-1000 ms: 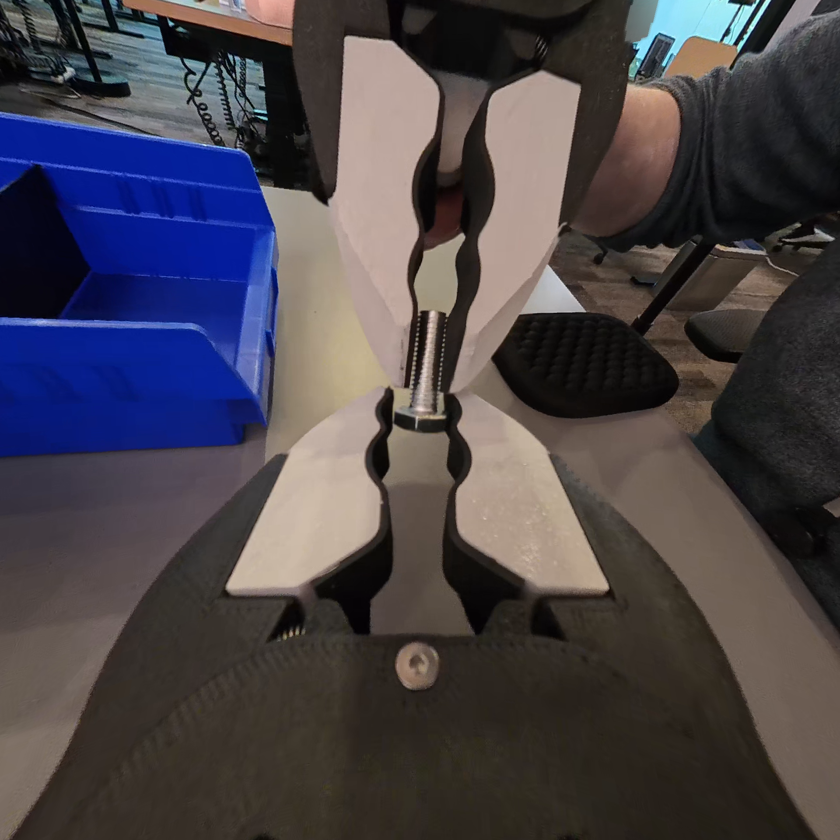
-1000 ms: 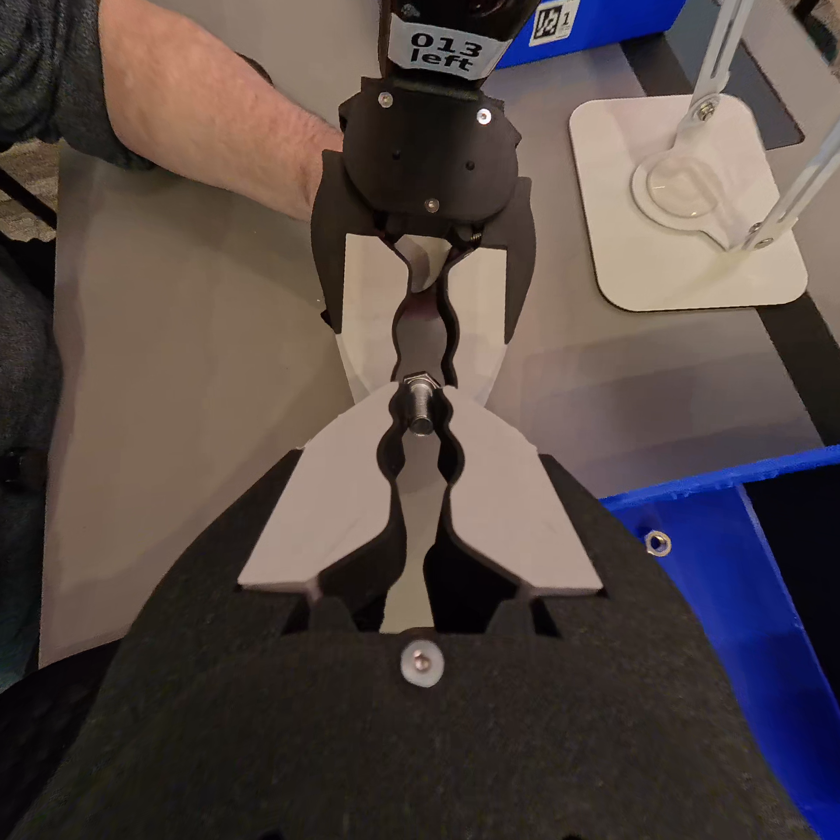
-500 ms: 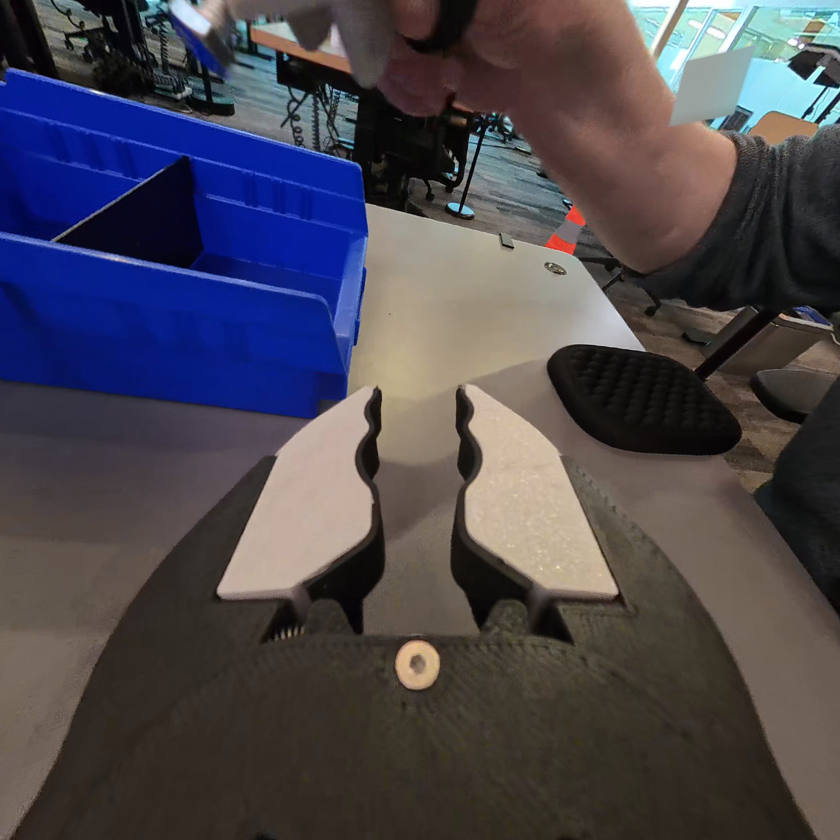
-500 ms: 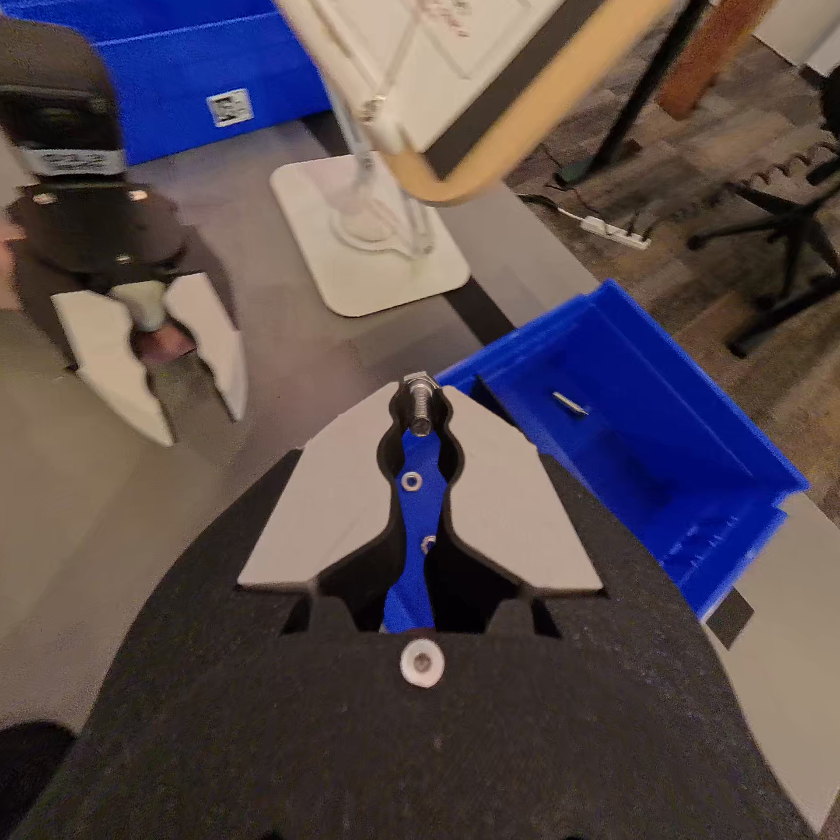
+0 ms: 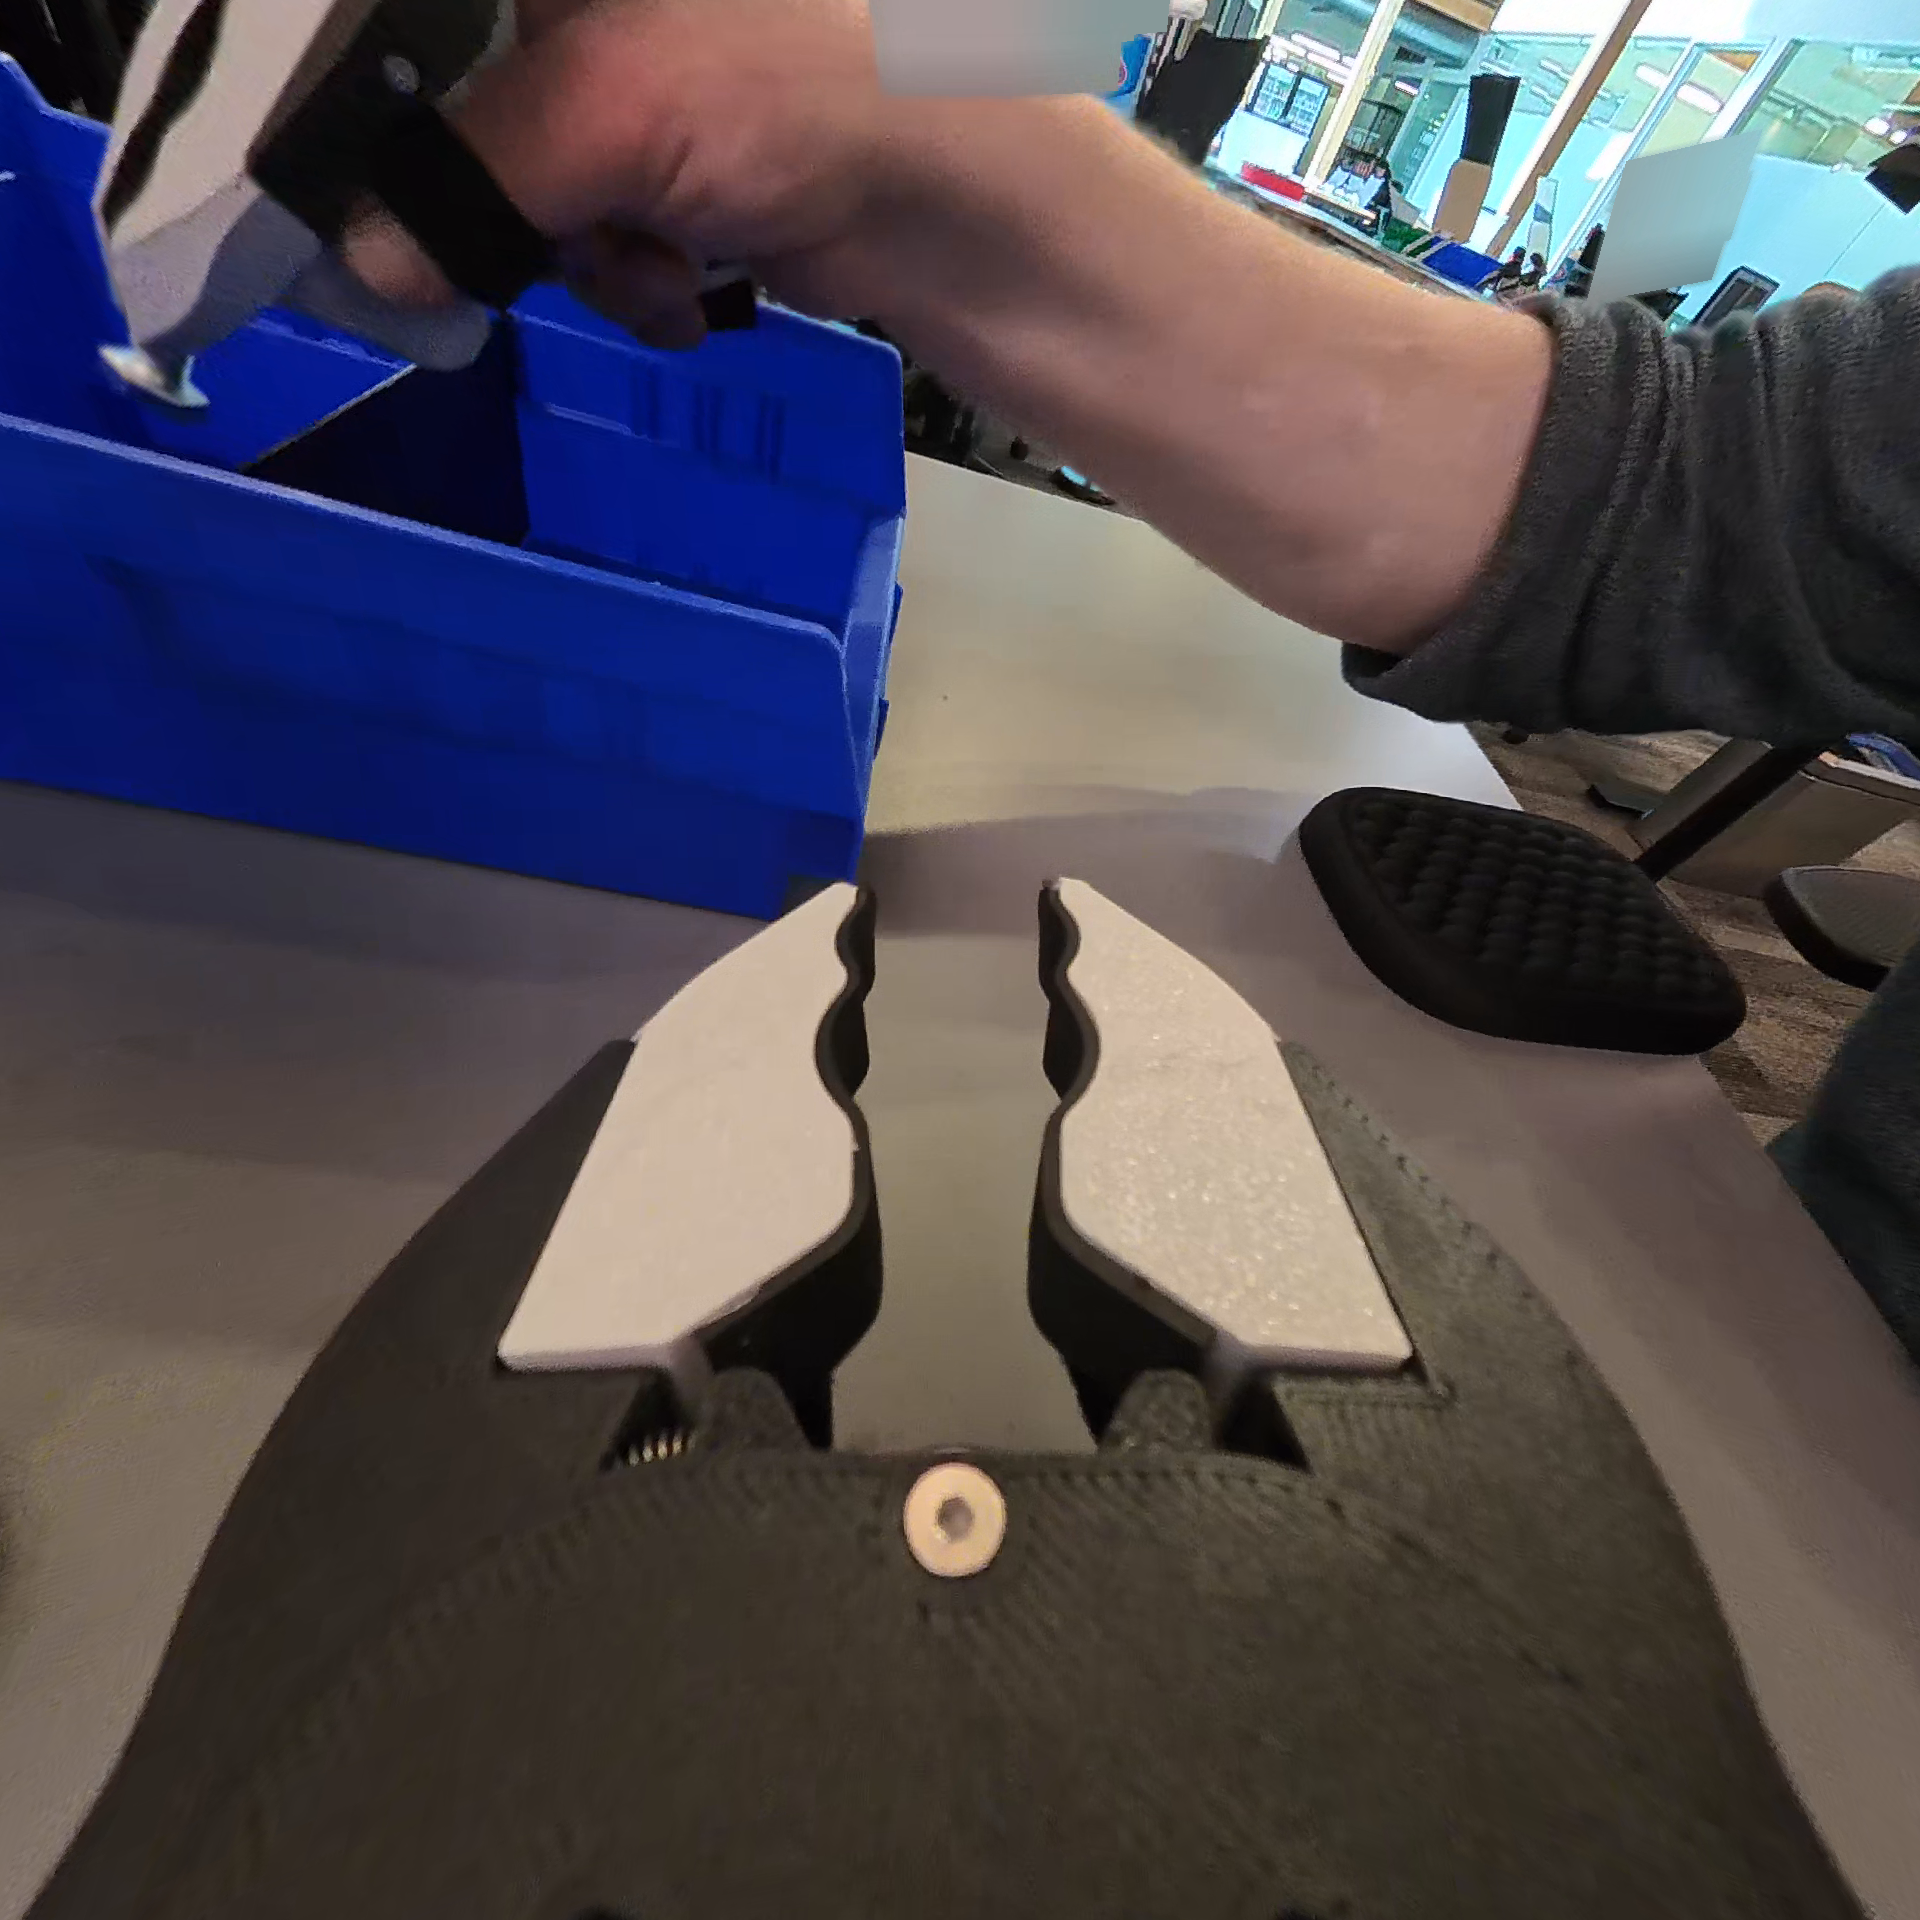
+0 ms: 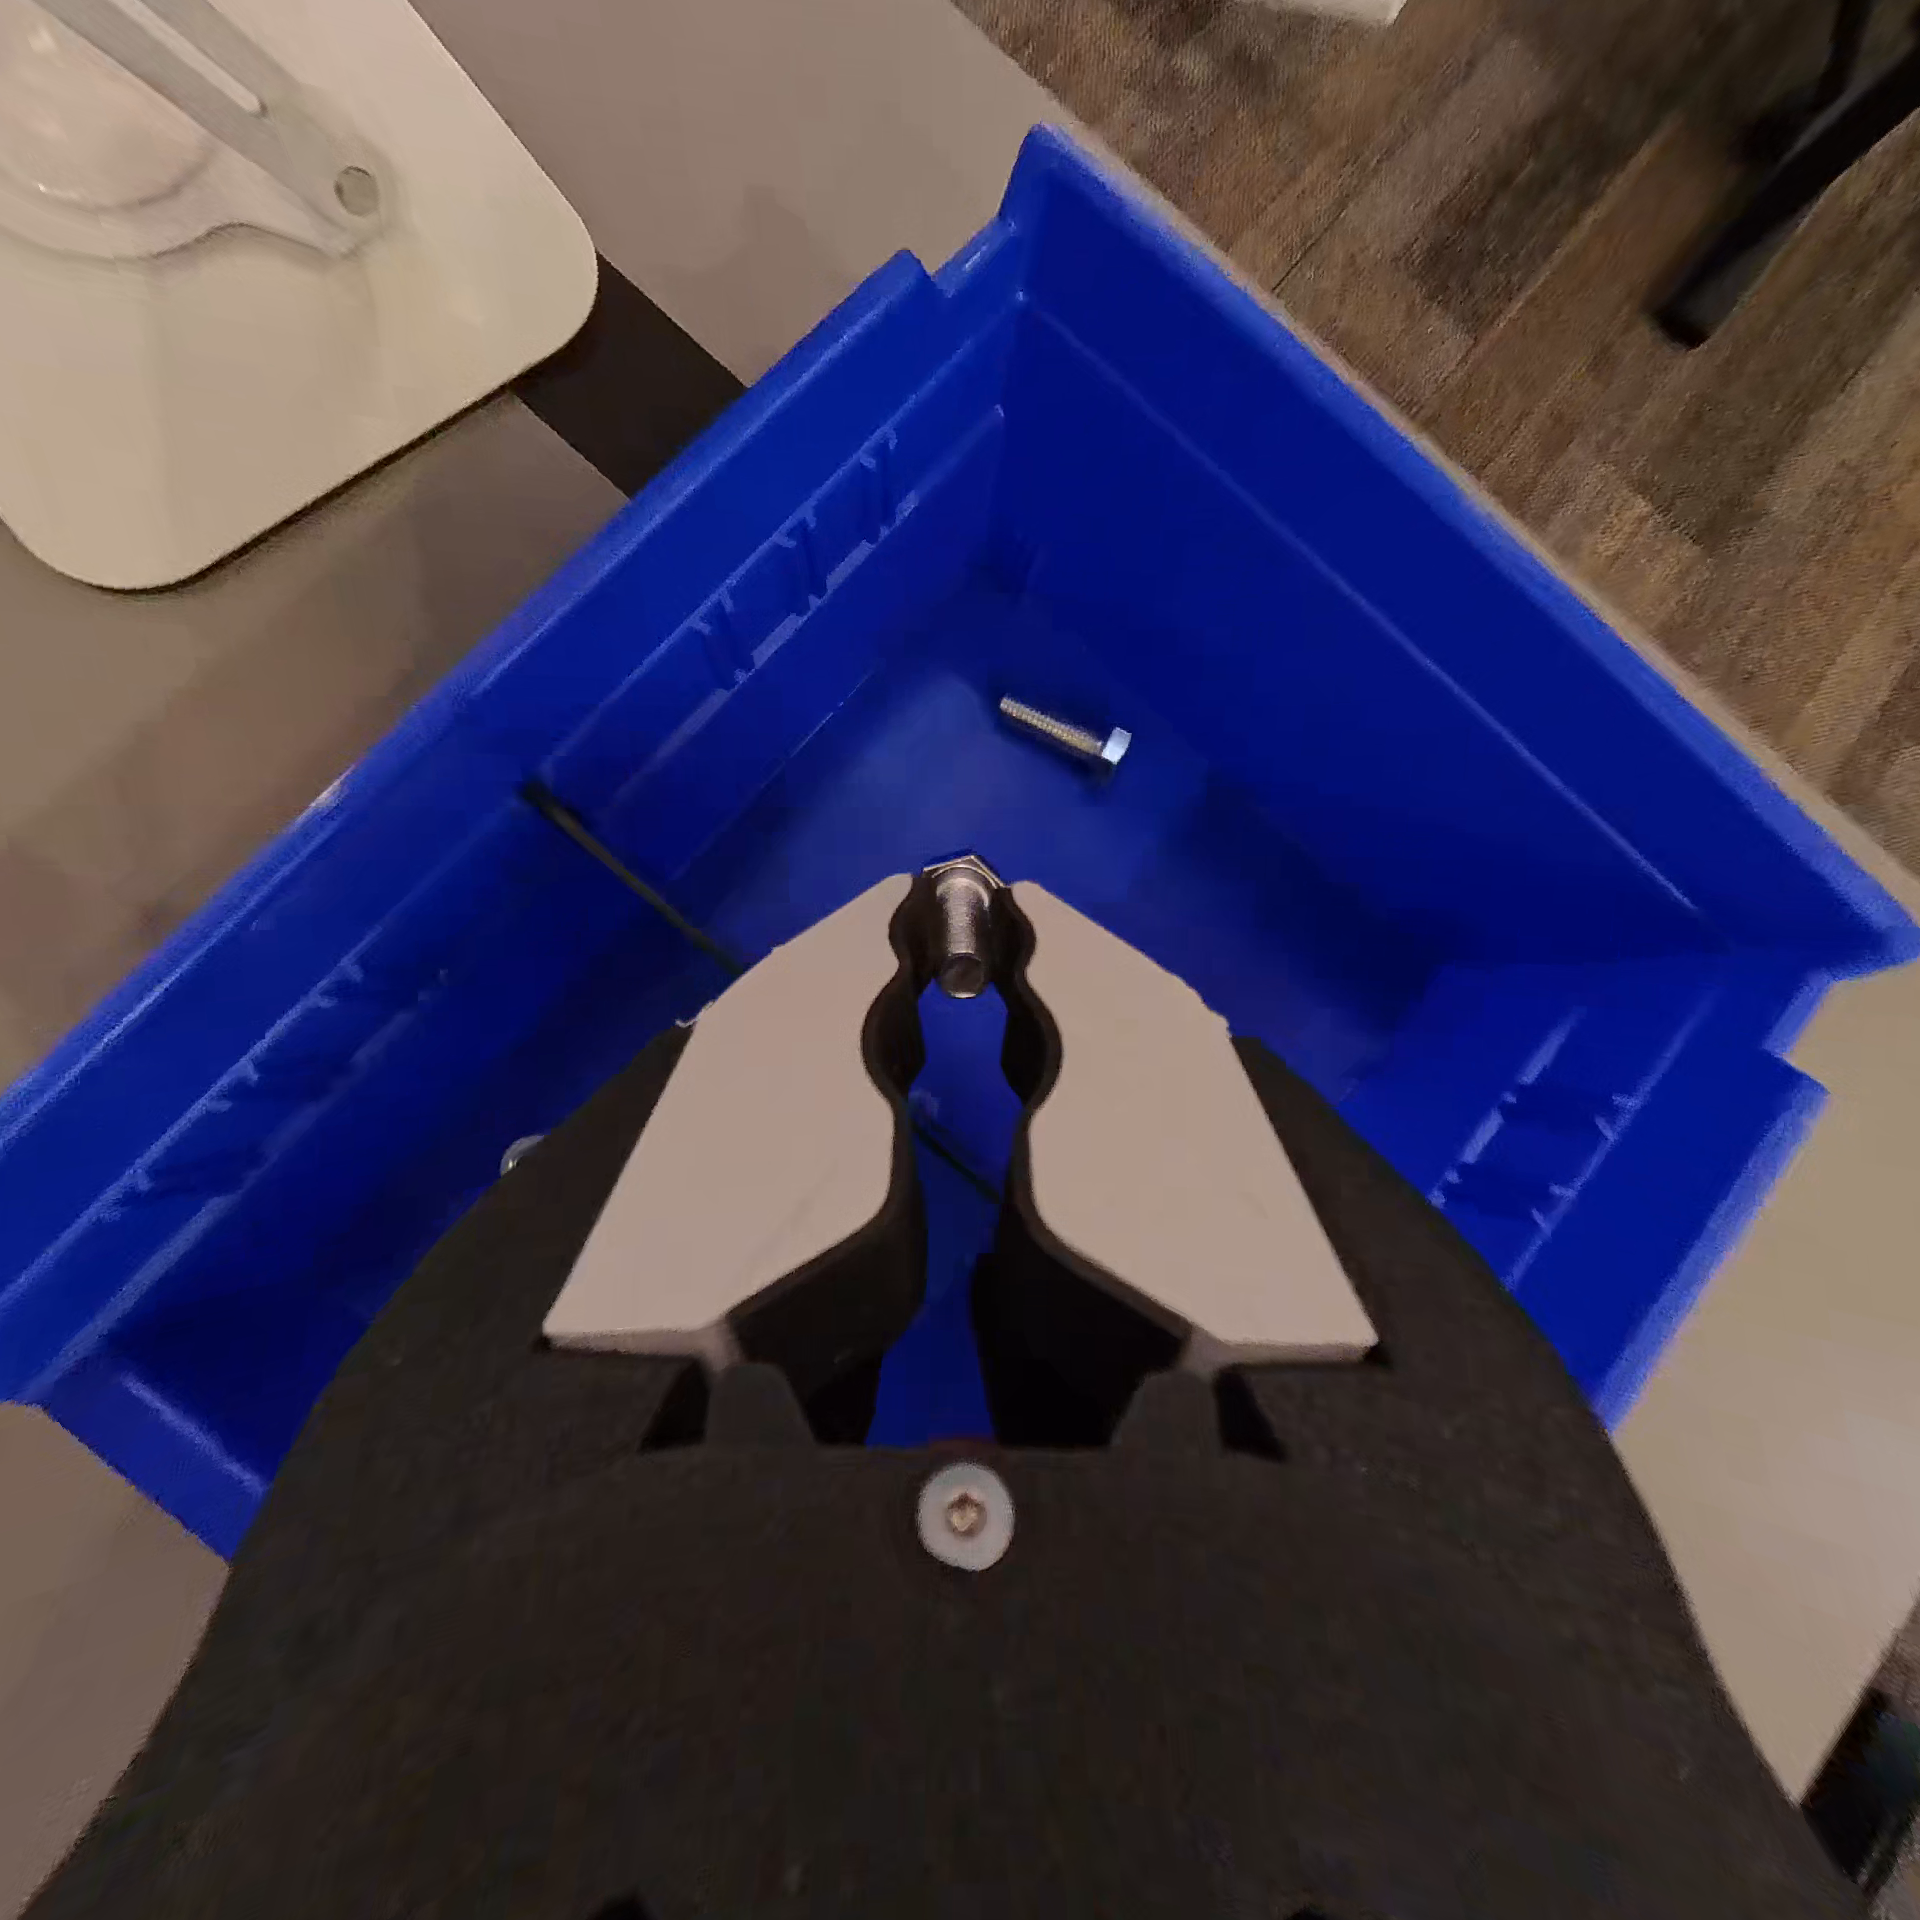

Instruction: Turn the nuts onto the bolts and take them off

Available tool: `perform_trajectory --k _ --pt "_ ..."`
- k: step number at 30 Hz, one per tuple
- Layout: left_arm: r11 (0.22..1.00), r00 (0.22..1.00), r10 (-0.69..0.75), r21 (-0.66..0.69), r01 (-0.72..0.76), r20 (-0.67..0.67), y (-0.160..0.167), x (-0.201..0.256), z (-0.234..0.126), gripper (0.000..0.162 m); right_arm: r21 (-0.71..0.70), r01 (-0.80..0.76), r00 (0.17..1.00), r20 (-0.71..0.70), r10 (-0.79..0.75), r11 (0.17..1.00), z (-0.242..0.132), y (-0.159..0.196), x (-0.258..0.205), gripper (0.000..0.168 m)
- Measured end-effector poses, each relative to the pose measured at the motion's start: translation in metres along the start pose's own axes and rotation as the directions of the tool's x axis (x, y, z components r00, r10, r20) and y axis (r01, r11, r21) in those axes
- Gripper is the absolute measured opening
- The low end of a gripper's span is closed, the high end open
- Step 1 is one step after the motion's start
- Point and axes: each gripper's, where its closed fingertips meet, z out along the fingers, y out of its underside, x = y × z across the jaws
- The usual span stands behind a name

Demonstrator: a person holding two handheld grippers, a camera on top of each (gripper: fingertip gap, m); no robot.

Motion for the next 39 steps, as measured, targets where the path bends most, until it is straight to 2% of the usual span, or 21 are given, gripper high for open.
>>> perform_trajectory --k 3,5,8,12,16,19,22,24,27,30,32,34,37,39 --pt "1.000 1.000 0.006 -0.005 -0.006 0.008 0.001 -0.001 0.000 0.030 -0.047 -0.026 1.000 -0.006 0.026 0.999 0.016 0.001 0.009 0.011" --pt "1.000 1.000 0.017 -0.011 -0.017 0.016 0.001 -0.001 0.000 0.030 -0.026 -0.056 0.998 0.002 0.056 0.998 0.019 -0.005 0.014 0.011" --pt "0.999 0.999 0.029 -0.014 -0.029 0.026 0.000 -0.002 -0.001 0.030 -0.003 -0.051 0.995 -0.085 0.050 0.999 0.014 -0.013 0.027 0.021" --pt "0.998 0.996 0.058 -0.014 -0.057 0.071 -0.007 -0.006 -0.008 0.032 0.064 -0.080 0.995 -0.060 0.084 0.995 0.005 -0.023 0.019 0.027" --pt "0.993 0.981 0.120 0.005 -0.122 0.151 -0.031 -0.011 -0.030 0.032 0.143 -0.044 0.996 -0.070 0.055 0.989 -0.016 -0.033 0.003 0.025" --pt "0.976 0.932 0.212 -0.018 -0.216 0.294 -0.059 -0.024 -0.063 0.032 0.233 -0.029 0.999 -0.032 0.038 0.972 -0.035 -0.044 -0.023 0.025" --pt "0.960 0.848 0.267 -0.046 -0.278 0.457 -0.092 -0.038 -0.114 0.032 0.326 -0.015 1.000 0.007 0.014 0.945 -0.054 -0.058 -0.050 0.023" --pt "0.952 0.774 0.287 -0.079 -0.295 0.565 -0.106 -0.049 -0.154 0.032 0.395 -0.015 0.999 0.035 0.002 0.919 -0.067 -0.068 -0.065 0.023" --pt "0.950 0.614 0.303 -0.184 -0.252 0.729 -0.111 -0.074 -0.230 0.030 0.429 0.020 0.999 0.022 -0.033 0.903 -0.079 -0.078 -0.078 0.022" --pt "0.957 0.408 0.278 -0.289 -0.036 0.869 -0.084 -0.106 -0.324 0.027 0.443 0.063 0.997 0.004 -0.072 0.894 -0.081 -0.082 -0.088 0.021" --pt "0.952 0.309 0.238 -0.284 0.113 0.921 -0.055 -0.122 -0.379 0.026 0.446 0.051 0.996 0.038 -0.076 0.894 -0.077 -0.082 -0.094 0.021" --pt "0.936 0.341 0.134 -0.232 0.264 0.930 -0.015 -0.132 -0.408 0.026 0.426 0.067 0.995 0.034 -0.089 0.902 -0.069 -0.080 -0.095 0.021" --pt "0.862 0.257 0.105 -0.217 0.457 0.961 0.043 -0.148 -0.451 0.026 0.418 0.063 0.992 0.076 -0.104 0.906 -0.060 -0.078 -0.105 0.022" --pt "0.830 0.258 0.046 -0.181 0.527 0.965 0.070 -0.154 -0.457 0.026 0.414 0.070 0.990 0.083 -0.114 0.908 -0.057 -0.078 -0.109 0.021"
